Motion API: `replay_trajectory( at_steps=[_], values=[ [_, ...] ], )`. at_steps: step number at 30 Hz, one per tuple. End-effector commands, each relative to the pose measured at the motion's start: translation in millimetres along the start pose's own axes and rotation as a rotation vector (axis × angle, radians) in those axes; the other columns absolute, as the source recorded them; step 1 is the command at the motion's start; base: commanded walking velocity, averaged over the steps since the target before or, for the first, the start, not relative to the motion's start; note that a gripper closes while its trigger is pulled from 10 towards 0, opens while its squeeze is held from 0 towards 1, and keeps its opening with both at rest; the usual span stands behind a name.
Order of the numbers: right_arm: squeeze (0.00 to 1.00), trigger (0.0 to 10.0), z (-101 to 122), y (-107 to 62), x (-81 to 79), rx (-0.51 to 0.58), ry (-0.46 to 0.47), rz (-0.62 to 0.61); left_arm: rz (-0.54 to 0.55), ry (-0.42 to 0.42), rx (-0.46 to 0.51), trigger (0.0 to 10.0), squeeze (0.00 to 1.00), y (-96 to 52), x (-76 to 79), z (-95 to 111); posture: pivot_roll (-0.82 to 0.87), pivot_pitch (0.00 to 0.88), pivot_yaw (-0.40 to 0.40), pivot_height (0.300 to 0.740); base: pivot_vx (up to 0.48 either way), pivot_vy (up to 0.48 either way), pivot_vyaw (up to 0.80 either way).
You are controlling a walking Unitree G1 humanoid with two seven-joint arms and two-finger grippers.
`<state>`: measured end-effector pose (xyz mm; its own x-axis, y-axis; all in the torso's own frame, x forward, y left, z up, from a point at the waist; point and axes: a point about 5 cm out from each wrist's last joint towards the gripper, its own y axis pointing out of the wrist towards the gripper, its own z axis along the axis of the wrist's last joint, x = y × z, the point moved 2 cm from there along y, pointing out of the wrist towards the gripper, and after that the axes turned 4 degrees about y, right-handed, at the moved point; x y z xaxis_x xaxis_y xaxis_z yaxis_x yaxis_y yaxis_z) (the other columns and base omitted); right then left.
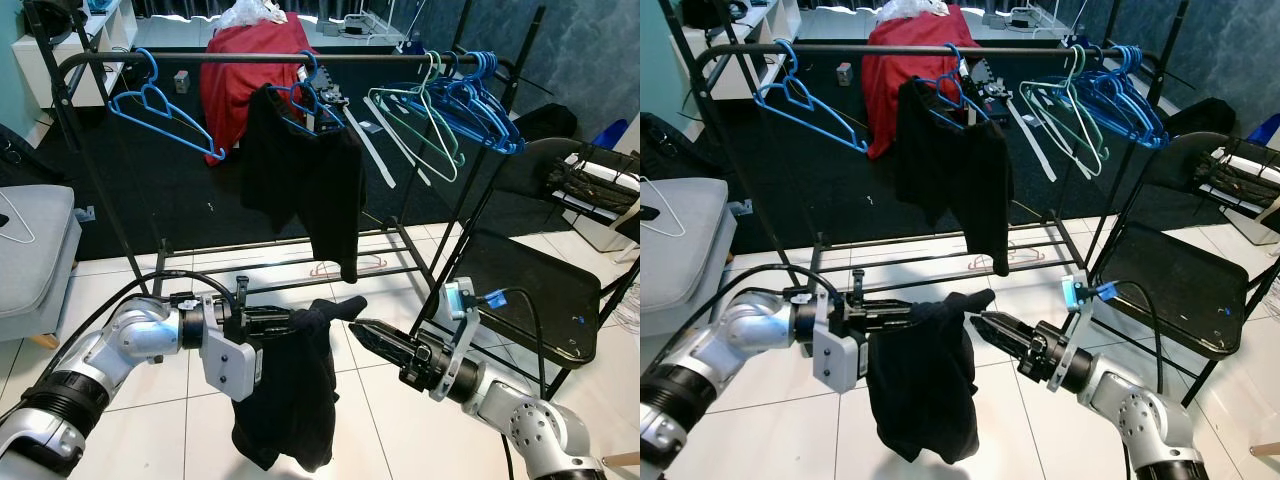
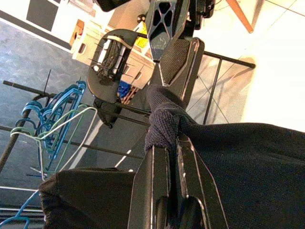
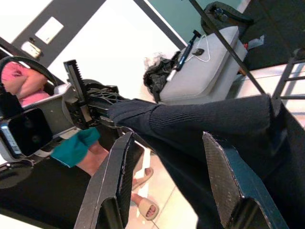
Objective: Hang hanger
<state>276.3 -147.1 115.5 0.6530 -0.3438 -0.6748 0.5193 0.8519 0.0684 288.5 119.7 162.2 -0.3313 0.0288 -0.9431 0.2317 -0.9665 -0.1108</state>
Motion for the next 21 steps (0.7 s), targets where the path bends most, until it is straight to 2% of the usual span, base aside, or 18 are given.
replay_trajectory(
  at_steps=[1, 2, 4, 8, 9, 13, 14, 15, 21],
  values=[
    [0.0, 10.0, 3.0, -4.6, 7.6, 0.0, -0.022, -0.057, 0.017, 0.021, 0.044, 10.0, 0.05, 3.6, -3.7, 6.8, -0.1, 0.082, -0.039, 0.74, 0.0, 0.0, 0.0],
    [0.0, 10.0, 5.3, -8.3, 17.1, 0.014, -0.031, -0.119, 0.017, 0.024, 0.048, 10.0, 0.05, 3.5, -3.8, 7.6, -0.1, 0.082, -0.038, 0.74, 0.0, 0.0, 0.0],
    [0.0, 10.0, 5.7, -9.2, 18.9, 0.015, -0.032, -0.131, 0.017, 0.024, 0.049, 10.0, 0.05, 3.5, -3.8, 7.8, -0.1, 0.082, -0.038, 0.74, 0.0, 0.0, 0.0],
    [0.0, 10.0, 4.3, -9.3, 10.1, -0.01, -0.001, -0.058, 0.009, 0.028, 0.06, 10.0, 0.05, 4.1, -3.1, 10.2, -0.1, 0.077, -0.038, 0.74, 0.0, 0.0, 0.0],
    [0.0, 9.6, 2.9, -7.8, 5.5, -0.019, 0.013, -0.023, 0.006, 0.028, 0.066, 10.0, 0.05, 5.1, -2.6, 11.2, -0.1, 0.074, -0.039, 0.74, 0.0, 0.0, 0.0],
    [0.0, 9.6, 2.5, -7.4, 4.4, -0.02, 0.018, -0.014, 0.006, 0.028, 0.067, 10.0, 0.05, 5.5, -2.4, 11.4, -0.1, 0.074, -0.039, 0.74, 0.0, 0.0, 0.0],
    [0.0, 3.1, 2.5, -6.8, 3.5, -0.015, 0.023, -0.005, 0.004, 0.028, 0.068, 10.0, 0.05, 5.9, -1.9, 11.6, -0.1, 0.072, -0.04, 0.74, 0.0, 0.0, 0.0],
    [0.0, 0.0, 1.7, -6.6, 1.6, -0.016, 0.034, 0.015, 0.002, 0.027, 0.07, 10.0, 0.04, 6.3, -1.3, 12.0, -0.1, 0.067, -0.04, 0.74, 0.0, 0.0, 0.0],
    [0.0, 0.0, -4.7, -8.8, -11.1, -0.058, 0.095, 0.117, -0.005, 0.025, 0.075, 10.0, 0.05, 7.0, 0.2, 13.0, -0.1, 0.056, -0.038, 0.74, 0.0, 0.0, 0.0]
  ],
)
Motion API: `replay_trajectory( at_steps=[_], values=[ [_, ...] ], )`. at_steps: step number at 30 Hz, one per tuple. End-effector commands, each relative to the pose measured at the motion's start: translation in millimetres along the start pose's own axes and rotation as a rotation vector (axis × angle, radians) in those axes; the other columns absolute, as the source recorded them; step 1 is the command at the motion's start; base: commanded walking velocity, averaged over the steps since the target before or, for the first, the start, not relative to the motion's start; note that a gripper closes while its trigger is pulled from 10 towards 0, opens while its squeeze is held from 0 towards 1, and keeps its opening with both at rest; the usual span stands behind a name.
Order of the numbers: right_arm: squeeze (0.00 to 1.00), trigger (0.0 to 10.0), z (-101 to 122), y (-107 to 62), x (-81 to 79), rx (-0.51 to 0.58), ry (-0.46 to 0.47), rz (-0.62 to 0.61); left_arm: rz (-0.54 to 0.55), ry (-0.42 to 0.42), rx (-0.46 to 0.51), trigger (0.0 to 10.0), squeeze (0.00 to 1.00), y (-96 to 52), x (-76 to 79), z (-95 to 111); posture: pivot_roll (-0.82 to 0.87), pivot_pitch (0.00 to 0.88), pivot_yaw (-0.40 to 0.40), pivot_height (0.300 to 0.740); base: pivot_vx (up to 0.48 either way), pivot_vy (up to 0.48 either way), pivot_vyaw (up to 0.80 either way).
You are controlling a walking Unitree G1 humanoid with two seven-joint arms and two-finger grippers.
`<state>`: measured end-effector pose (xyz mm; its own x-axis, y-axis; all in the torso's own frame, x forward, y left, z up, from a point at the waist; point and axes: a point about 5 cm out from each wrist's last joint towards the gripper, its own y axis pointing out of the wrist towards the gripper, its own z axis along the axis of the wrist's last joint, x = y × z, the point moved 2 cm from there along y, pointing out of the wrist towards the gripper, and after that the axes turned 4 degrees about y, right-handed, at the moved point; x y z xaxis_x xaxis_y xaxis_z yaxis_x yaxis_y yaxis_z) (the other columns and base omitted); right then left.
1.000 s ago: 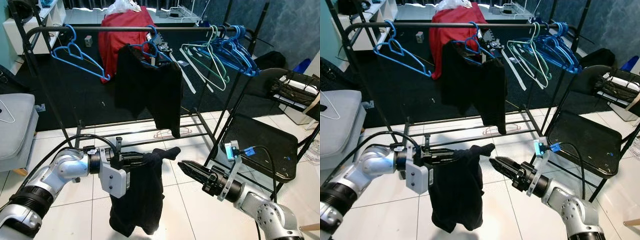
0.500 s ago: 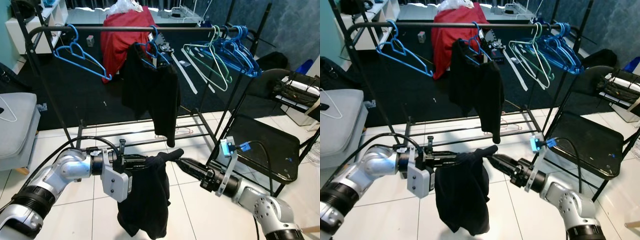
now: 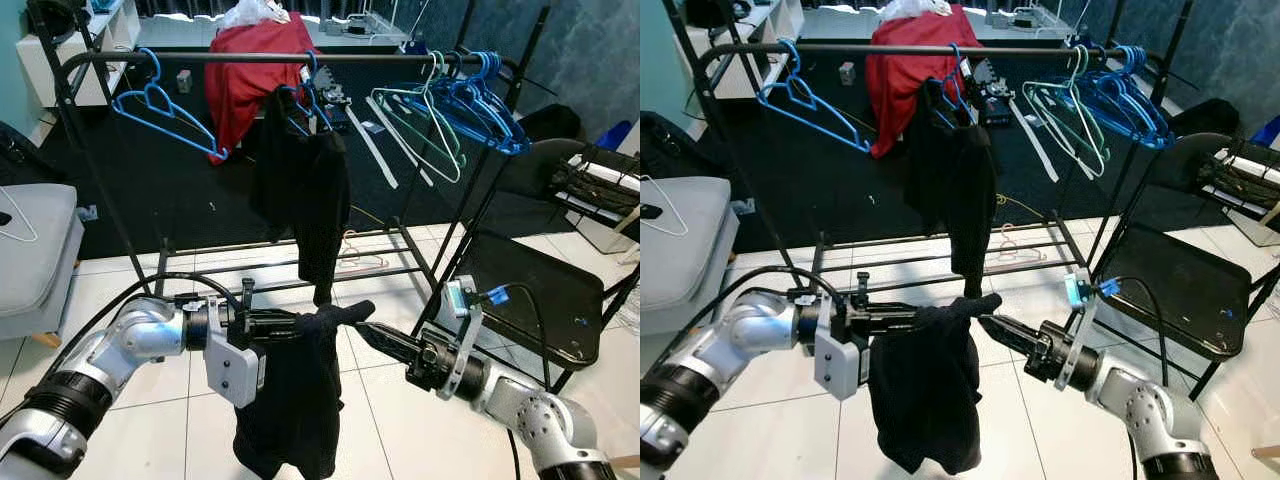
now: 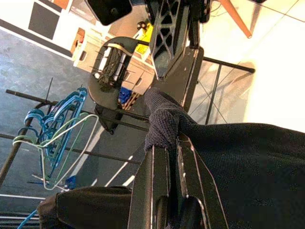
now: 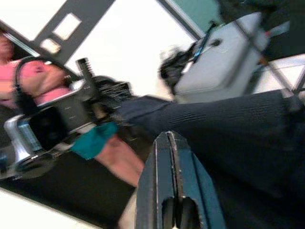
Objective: Hang hanger
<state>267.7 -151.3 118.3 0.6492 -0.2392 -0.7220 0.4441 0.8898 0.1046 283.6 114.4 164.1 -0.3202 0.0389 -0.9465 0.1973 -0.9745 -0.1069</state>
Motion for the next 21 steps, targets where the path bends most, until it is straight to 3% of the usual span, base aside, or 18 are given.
replay_trajectory(
  at_steps=[1, 17, 18, 19, 20, 21],
  values=[
    [0.0, 0.0, -4.0, -0.5, -4.8, -0.025, 0.019, 0.03, 0.003, 0.012, 0.04, 10.0, 0.05, 3.4, 0.5, 6.5, -0.1, 0.056, -0.038, 0.74, 0.0, 0.0, 0.0],
    [0.0, 0.0, -5.1, -2.1, -9.6, -0.024, 0.035, 0.054, 0.006, 0.002, 0.032, 10.0, 0.04, 3.3, 1.3, 5.8, -0.1, 0.051, -0.041, 0.74, 0.0, 0.0, 0.0],
    [0.0, 5.5, -10.8, -6.3, 25.7, -0.068, -0.096, -0.243, 0.01, 0.0, 0.011, 10.0, 0.04, 0.4, 0.3, 2.7, -0.1, 0.056, -0.045, 0.74, 0.0, 0.0, 0.0],
    [0.0, 5.5, -13.9, -12.4, 48.0, -0.112, -0.211, -0.442, 0.013, -0.002, -0.004, 10.0, 0.04, -1.8, -0.5, 0.4, -0.1, 0.056, -0.045, 0.74, 0.0, 0.0, 0.0],
    [0.0, 3.5, 1.3, -23.9, 67.2, 0.001, -0.319, -0.637, 0.015, -0.002, -0.028, 10.0, 0.04, -5.0, -1.7, -3.1, -0.1, 0.064, -0.045, 0.74, 0.0, 0.0, 0.0],
    [0.0, 3.5, 11.6, -32.3, 76.2, 0.095, -0.368, -0.747, 0.016, -0.003, -0.044, 10.0, 0.04, -6.9, -2.6, -5.4, -0.1, 0.064, -0.045, 0.74, 0.0, 0.0, 0.0]
  ],
)
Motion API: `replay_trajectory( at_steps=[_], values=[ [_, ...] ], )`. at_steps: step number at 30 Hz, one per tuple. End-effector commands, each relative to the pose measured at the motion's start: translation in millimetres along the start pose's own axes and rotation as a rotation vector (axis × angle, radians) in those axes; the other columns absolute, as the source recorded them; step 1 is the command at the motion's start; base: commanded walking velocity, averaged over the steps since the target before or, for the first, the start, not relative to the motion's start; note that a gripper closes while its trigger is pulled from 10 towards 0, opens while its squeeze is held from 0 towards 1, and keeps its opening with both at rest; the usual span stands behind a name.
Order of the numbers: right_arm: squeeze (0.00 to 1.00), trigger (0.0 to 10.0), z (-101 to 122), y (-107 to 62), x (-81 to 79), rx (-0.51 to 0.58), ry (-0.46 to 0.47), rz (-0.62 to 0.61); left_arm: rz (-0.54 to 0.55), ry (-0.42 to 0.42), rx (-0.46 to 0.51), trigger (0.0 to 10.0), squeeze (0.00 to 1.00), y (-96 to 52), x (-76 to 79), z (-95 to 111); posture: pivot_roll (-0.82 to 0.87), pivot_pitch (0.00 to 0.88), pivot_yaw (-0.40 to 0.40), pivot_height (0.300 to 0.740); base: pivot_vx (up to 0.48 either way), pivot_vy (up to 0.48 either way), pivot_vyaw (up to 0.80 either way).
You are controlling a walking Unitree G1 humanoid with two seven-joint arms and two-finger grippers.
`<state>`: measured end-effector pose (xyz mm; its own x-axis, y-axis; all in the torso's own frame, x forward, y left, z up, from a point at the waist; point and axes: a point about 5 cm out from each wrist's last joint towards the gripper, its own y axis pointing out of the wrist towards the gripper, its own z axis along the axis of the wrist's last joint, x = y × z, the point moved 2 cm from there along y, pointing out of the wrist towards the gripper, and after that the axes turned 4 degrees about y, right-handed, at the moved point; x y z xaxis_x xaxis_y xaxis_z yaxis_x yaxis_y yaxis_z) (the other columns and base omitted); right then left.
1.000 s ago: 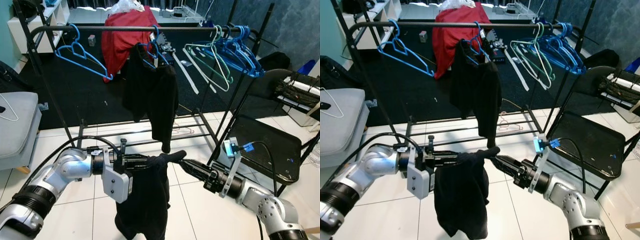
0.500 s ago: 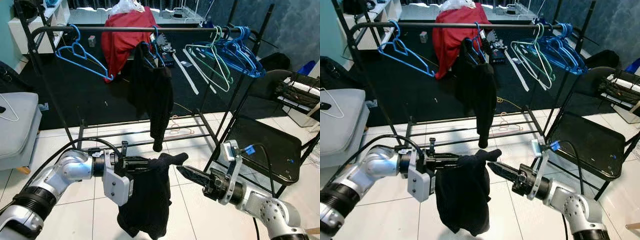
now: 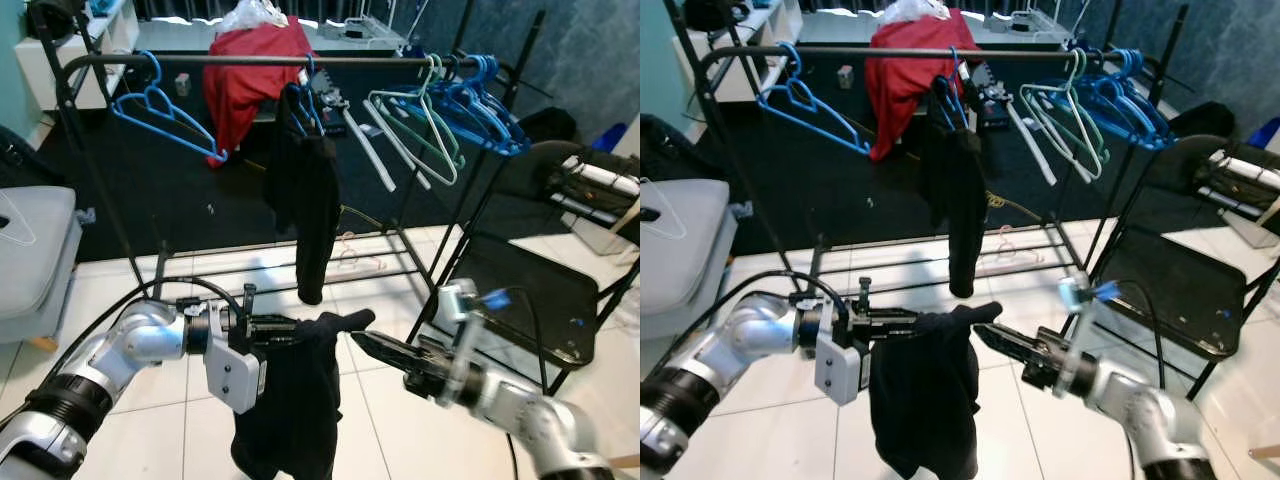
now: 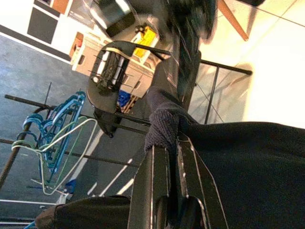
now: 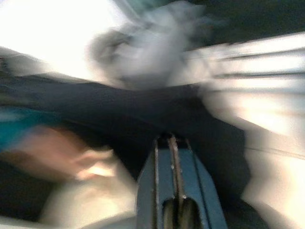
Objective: Hang hanger
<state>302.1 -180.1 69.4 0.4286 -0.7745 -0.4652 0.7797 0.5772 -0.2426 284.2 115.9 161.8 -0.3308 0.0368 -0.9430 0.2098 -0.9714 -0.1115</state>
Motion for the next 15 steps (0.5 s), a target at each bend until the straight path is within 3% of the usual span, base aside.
replay_trajectory(
  at_steps=[1, 2, 3, 4, 6, 12, 15],
  values=[
    [0.0, 2.3, 20.3, -11.7, 28.6, 0.206, -0.036, -0.229, 0.017, 0.008, -0.039, 10.0, 0.04, -7.4, -5.2, -4.9, -0.1, 0.065, -0.046, 0.74, 0.0, 0.0, 0.0],
    [0.0, 2.3, 20.3, -11.7, 28.6, 0.206, -0.036, -0.229, 0.017, 0.008, -0.039, 10.0, 0.04, -7.4, -5.2, -4.9, -0.1, 0.065, -0.046, 0.74, 0.0, 0.0, 0.0],
    [0.45, 7.6, 29.2, -17.8, 32.4, 0.3, -0.019, -0.26, 0.018, 0.008, -0.044, 10.0, 0.04, -8.8, -5.5, -5.3, -0.1, 0.067, -0.044, 0.74, 0.0, 0.0, 0.0],
    [0.96, 10.0, 33.7, -21.4, 32.8, 0.344, -0.015, -0.264, 0.019, 0.008, -0.046, 10.0, 0.04, -9.5, -5.6, -5.2, -0.1, 0.067, -0.044, 0.74, 0.0, 0.0, 0.0],
    [1.0, 10.0, 39.6, -28.0, 33.2, 0.41, -0.022, -0.275, 0.02, 0.007, -0.044, 10.0, 0.04, -10.4, -5.6, -4.4, -0.09, 0.072, -0.043, 0.74, 0.0, 0.0, 0.0],
    [1.0, 10.0, 43.0, -29.3, 26.7, 0.442, 0.005, -0.2, 0.012, 0.001, -0.035, 10.0, 0.04, -9.3, -3.1, -2.8, -0.09, 0.077, -0.041, 0.74, 0.0, 0.0, 0.0],
    [1.0, 10.0, 43.9, -25.0, 15.3, 0.44, 0.028, -0.09, 0.01, -0.007, -0.028, 10.0, 0.04, -6.6, -1.0, -2.0, -0.1, 0.077, -0.039, 0.74, 0.0, 0.0, 0.0]
  ],
)
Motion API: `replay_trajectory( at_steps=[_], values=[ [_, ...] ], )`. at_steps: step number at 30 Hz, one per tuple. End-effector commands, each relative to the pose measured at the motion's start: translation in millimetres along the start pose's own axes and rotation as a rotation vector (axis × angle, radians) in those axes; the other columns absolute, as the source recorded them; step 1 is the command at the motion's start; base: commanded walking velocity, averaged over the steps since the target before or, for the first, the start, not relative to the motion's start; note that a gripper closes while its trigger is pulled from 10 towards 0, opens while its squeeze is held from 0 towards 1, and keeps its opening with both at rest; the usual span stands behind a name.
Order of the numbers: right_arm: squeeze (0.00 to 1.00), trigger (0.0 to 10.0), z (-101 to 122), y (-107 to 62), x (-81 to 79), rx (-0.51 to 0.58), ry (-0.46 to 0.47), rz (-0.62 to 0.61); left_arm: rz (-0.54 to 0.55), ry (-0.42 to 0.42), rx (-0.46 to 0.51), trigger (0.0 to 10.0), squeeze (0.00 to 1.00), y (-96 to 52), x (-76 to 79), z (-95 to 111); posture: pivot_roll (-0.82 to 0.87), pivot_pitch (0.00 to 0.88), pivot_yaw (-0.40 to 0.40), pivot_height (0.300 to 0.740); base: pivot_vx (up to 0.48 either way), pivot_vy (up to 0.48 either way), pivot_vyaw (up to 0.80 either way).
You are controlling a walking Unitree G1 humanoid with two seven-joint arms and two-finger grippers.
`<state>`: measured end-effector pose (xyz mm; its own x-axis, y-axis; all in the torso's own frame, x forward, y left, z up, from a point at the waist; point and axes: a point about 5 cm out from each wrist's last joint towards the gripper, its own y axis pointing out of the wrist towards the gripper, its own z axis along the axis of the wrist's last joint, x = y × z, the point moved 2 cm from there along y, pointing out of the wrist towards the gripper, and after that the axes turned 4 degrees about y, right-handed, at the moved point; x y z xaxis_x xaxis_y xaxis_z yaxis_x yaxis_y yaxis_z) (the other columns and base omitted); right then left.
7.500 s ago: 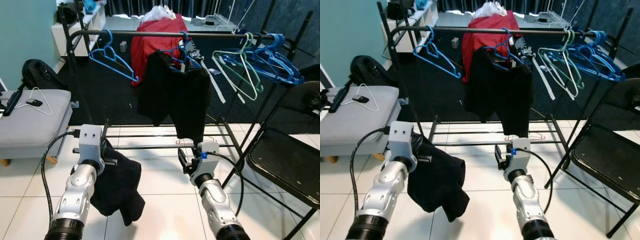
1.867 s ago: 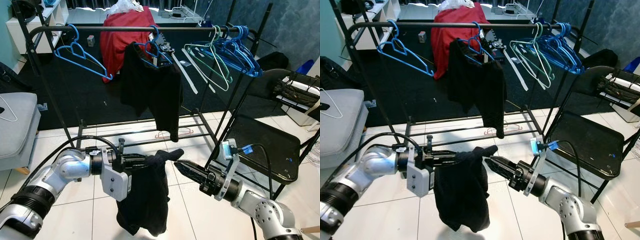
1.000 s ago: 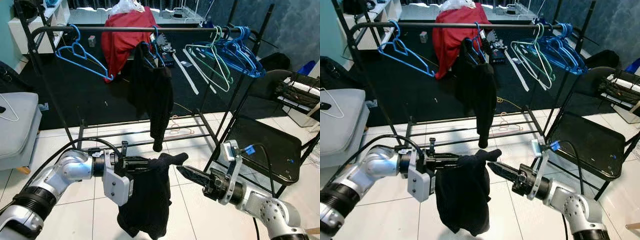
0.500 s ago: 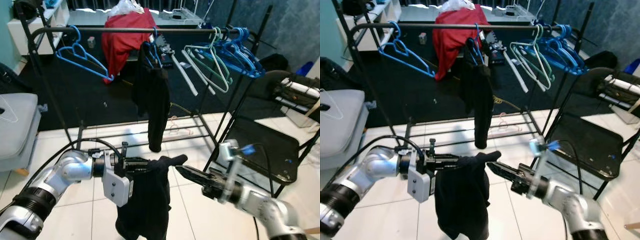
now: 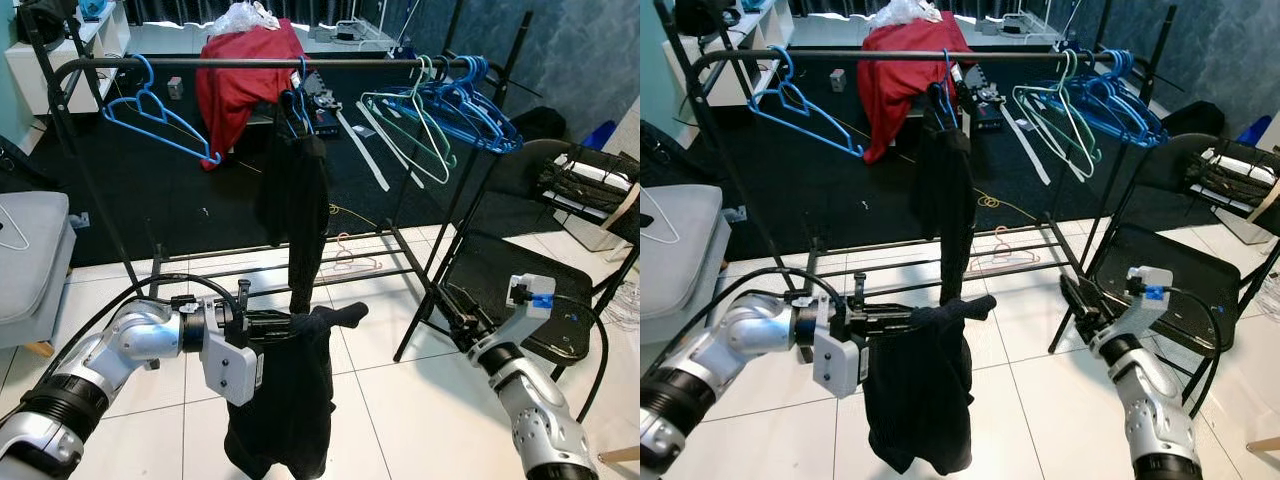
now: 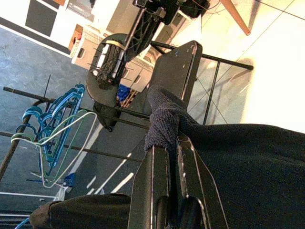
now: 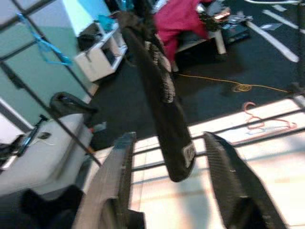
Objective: Hang hanger
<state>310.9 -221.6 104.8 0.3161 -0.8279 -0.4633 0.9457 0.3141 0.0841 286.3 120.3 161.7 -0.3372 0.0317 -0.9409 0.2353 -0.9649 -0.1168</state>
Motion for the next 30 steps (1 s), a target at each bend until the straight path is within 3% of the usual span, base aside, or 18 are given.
replay_trajectory(
  at_steps=[1, 2, 3, 4, 8, 10, 12, 17, 23, 24, 25, 30],
  values=[
    [1.0, 10.0, -1.1, -0.2, -4.0, 0.001, 0.026, 0.03, 0.007, 0.001, -0.001, 10.0, 0.04, -2.8, -0.7, 0.9, -0.1, 0.077, -0.039, 0.74, 0.0, 0.0, 0.0],
    [1.0, 10.0, -4.2, 1.4, -15.7, -0.031, 0.091, 0.126, 0.011, -0.006, 0.002, 10.0, 0.04, -0.7, 0.0, 0.8, -0.1, 0.077, -0.041, 0.74, 0.0, 0.0, 0.0],
    [1.0, 10.0, -4.2, 1.4, -15.7, -0.031, 0.091, 0.126, 0.011, -0.006, 0.002, 10.0, 0.04, -0.7, 0.0, 0.8, -0.1, 0.077, -0.041, 0.74, 0.0, 0.0, 0.0],
    [1.0, 10.0, -10.8, 1.1, -28.7, -0.09, 0.15, 0.232, 0.015, -0.007, 0.003, 10.0, 0.04, 1.9, -0.7, -0.3, -0.1, 0.075, -0.04, 0.74, 0.0, 0.0, 0.0],
    [1.0, 10.0, -10.8, 1.1, -28.7, -0.09, 0.15, 0.232, 0.015, -0.007, 0.003, 10.0, 0.04, 1.9, -0.7, -0.3, -0.1, 0.075, -0.04, 0.74, 0.0, 0.0, 0.0],
    [1.0, 10.0, -24.1, -5.6, -47.9, -0.232, 0.216, 0.405, 0.021, -0.003, 0.018, 10.0, 0.04, 7.2, -3.1, 0.7, -0.1, 0.076, -0.036, 0.74, 0.0, 0.0, 0.0],
    [1.0, 10.0, -24.1, -5.6, -47.9, -0.232, 0.216, 0.405, 0.021, -0.003, 0.018, 10.0, 0.04, 7.2, -3.1, 0.7, -0.1, 0.076, -0.036, 0.74, 0.0, 0.0, 0.0],
    [1.0, 10.0, -35.2, -16.8, -56.4, -0.407, 0.239, 0.523, 0.023, 0.007, 0.065, 10.0, 0.05, 13.3, -4.1, 8.8, -0.1, 0.077, -0.037, 0.74, 0.0, 0.0, 0.0],
    [1.0, 10.0, -41.4, -14.4, -51.2, -0.463, 0.2, 0.492, 0.021, 0.016, 0.101, 10.0, 0.05, 17.9, -4.1, 15.8, -0.1, 0.078, -0.04, 0.74, 0.0, 0.0, 0.0],
    [0.87, 10.0, -40.7, -13.6, -51.4, -0.465, 0.2, 0.491, 0.019, 0.016, 0.108, 10.0, 0.05, 18.9, -3.3, 17.3, -0.1, 0.079, -0.041, 0.74, 0.0, 0.0, 0.0],
    [0.0, 10.0, -39.4, -12.8, -51.0, -0.468, 0.195, 0.49, 0.017, 0.017, 0.115, 10.0, 0.05, 19.8, -2.4, 18.7, -0.1, 0.079, -0.041, 0.74, 0.0, 0.0, 0.0],
    [0.0, 10.0, -31.9, -10.5, -48.1, -0.447, 0.157, 0.485, 0.0, 0.01, 0.13, 10.0, 0.05, 21.2, 2.6, 21.6, -0.1, 0.079, -0.041, 0.74, 0.0, 0.0, 0.0]
  ],
)
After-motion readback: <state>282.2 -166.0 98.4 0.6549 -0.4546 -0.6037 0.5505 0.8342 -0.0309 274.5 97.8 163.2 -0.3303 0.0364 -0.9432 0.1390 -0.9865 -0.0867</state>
